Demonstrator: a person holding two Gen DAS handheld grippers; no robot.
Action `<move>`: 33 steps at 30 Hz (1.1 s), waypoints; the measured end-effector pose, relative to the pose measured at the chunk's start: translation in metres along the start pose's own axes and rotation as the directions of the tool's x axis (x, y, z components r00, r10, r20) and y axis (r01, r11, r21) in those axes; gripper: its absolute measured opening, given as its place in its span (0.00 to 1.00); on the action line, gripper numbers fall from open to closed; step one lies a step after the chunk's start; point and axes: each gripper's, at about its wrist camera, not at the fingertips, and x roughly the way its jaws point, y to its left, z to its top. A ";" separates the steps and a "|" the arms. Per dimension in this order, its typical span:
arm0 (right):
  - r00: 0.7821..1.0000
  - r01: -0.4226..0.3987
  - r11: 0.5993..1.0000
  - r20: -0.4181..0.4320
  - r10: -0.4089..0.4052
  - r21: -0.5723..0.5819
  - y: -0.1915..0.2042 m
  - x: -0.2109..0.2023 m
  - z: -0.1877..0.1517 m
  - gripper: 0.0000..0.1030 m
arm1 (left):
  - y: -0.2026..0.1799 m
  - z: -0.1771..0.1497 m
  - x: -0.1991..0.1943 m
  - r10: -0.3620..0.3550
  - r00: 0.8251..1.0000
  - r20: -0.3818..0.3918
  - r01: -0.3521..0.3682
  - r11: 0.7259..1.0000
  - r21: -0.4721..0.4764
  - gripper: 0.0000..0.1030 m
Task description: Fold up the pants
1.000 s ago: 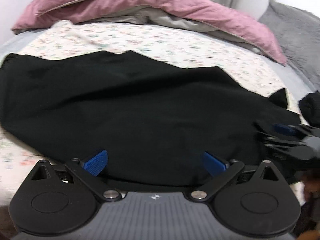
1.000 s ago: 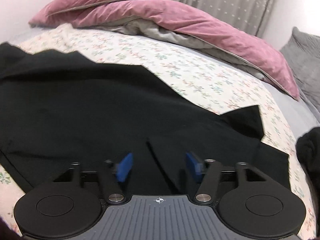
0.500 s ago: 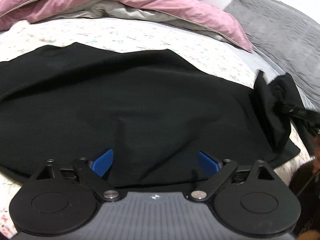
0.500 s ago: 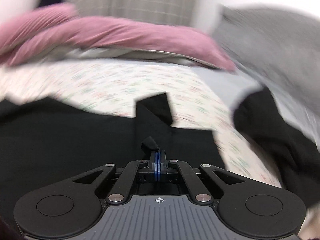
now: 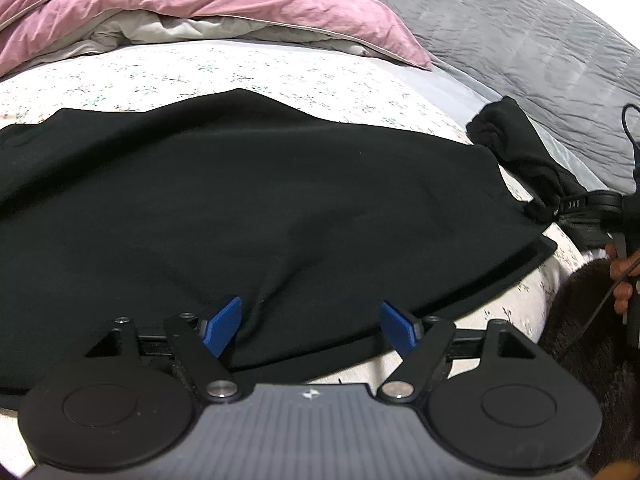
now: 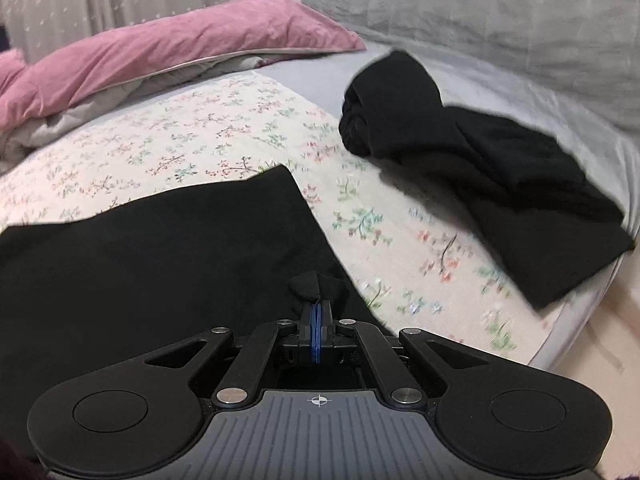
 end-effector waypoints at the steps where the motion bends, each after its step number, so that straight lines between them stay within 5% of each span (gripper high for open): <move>1: 1.000 0.016 0.999 0.010 -0.016 -0.031 0.003 0.000 0.003 0.00 | -0.002 -0.002 0.000 -0.002 1.000 -0.002 0.002 1.000 0.005 0.92; 7: 0.998 0.055 0.992 -0.006 -0.056 -0.112 -0.001 -0.005 0.005 0.00 | -0.007 -0.007 -0.001 -0.009 1.000 -0.026 0.010 0.999 0.033 0.92; 11: 0.990 0.135 0.951 0.008 -0.138 -0.279 0.015 -0.003 -0.001 0.00 | -0.008 -0.009 -0.004 -0.012 0.999 -0.050 0.014 0.999 0.046 0.92; 17: 0.982 0.150 0.923 -0.057 -0.182 -0.355 0.021 0.010 -0.007 0.00 | -0.004 -0.010 -0.006 -0.014 0.995 -0.097 0.019 0.998 0.052 0.92; 20: 0.979 0.167 0.913 -0.044 -0.197 -0.373 0.021 0.006 -0.004 0.21 | 0.001 -0.012 -0.017 -0.005 0.996 -0.091 0.009 0.999 0.038 0.92; 22: 0.981 0.174 0.917 -0.022 -0.195 -0.360 0.018 0.000 0.002 0.45 | 0.006 -0.012 -0.027 0.013 0.998 -0.062 -0.012 1.000 0.018 0.93; 24: 0.983 0.171 0.925 -0.001 -0.183 -0.339 0.016 -0.007 0.010 0.55 | 0.017 -0.010 -0.038 0.041 0.999 -0.029 -0.041 0.999 -0.021 0.95; 28: 0.994 0.106 0.945 0.016 -0.106 -0.310 0.023 -0.017 0.027 0.69 | 0.049 -0.007 -0.057 0.148 0.989 0.024 -0.144 0.982 -0.125 1.00; 33: 0.999 -0.026 0.940 0.030 0.038 -0.339 0.057 -0.029 0.029 0.75 | 0.107 -0.015 -0.081 0.303 0.952 0.048 -0.278 0.918 -0.283 1.00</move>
